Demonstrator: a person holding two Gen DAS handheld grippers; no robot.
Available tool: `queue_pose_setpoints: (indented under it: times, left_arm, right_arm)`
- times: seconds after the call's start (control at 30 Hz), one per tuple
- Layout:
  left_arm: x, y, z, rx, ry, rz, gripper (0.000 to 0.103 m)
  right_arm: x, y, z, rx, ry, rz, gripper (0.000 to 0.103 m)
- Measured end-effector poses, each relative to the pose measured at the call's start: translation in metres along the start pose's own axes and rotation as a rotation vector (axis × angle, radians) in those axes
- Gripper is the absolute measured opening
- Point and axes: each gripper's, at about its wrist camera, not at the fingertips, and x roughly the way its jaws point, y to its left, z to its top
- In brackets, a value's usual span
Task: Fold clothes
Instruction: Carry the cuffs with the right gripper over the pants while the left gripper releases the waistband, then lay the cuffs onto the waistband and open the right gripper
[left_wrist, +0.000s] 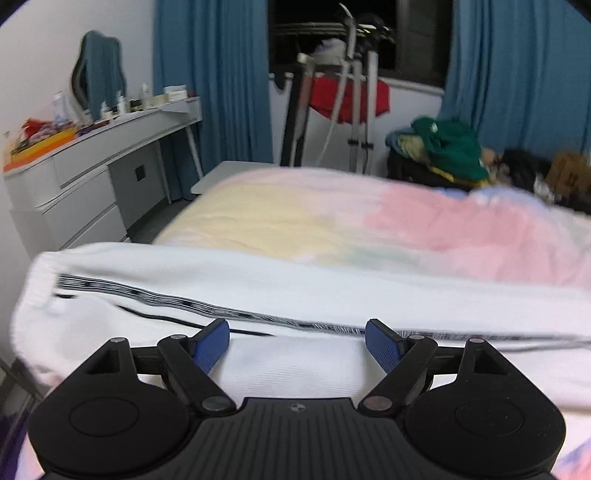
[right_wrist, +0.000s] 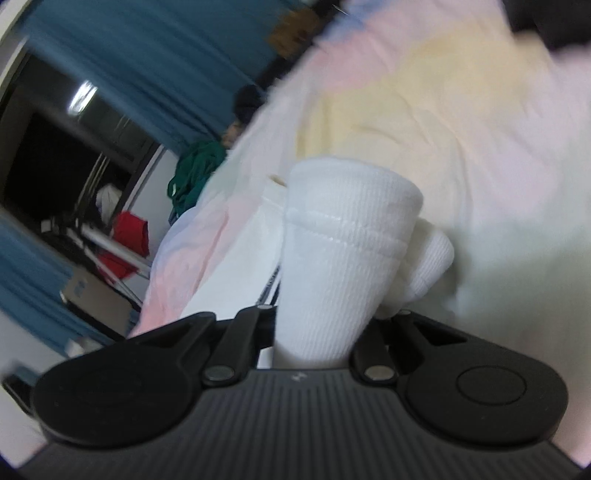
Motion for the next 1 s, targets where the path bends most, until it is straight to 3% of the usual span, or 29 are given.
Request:
queue_pose_setpoints:
  times: [0.13, 0.27, 0.37, 0.53, 0.67, 0.7, 1.0]
  left_arm:
    - [0.044, -0.003, -0.02, 0.008, 0.085, 0.027, 0.084]
    - [0.055, -0.008, -0.028, 0.061, 0.077, 0.041, 0.086]
    - [0.055, -0.004, -0.026, 0.044, 0.083, 0.027, 0.086]
    - [0.038, 0.01, -0.015, 0.009, 0.069, -0.001, 0.084]
    - [0.008, 0.021, -0.003, 0.017, -0.002, -0.012, 0.084]
    - [0.001, 0.024, 0.0, 0.017, -0.018, -0.015, 0.084]
    - [-0.053, 0.07, 0.015, -0.092, -0.121, -0.055, 0.084]
  right_arm:
    - [-0.014, 0.041, 0.002, -0.169, -0.068, -0.028, 0.013]
    - [-0.032, 0.089, 0.003, -0.314, -0.14, -0.048, 0.013]
    - [-0.047, 0.134, -0.004, -0.437, -0.202, -0.056, 0.013]
    - [-0.073, 0.226, -0.039, -0.69, -0.295, -0.018, 0.014]
    - [-0.083, 0.298, -0.093, -0.891, -0.313, 0.064, 0.014]
    - [-0.083, 0.315, -0.111, -0.937, -0.305, 0.089, 0.014]
    - [-0.036, 0.343, -0.299, -1.217, 0.01, 0.186, 0.014]
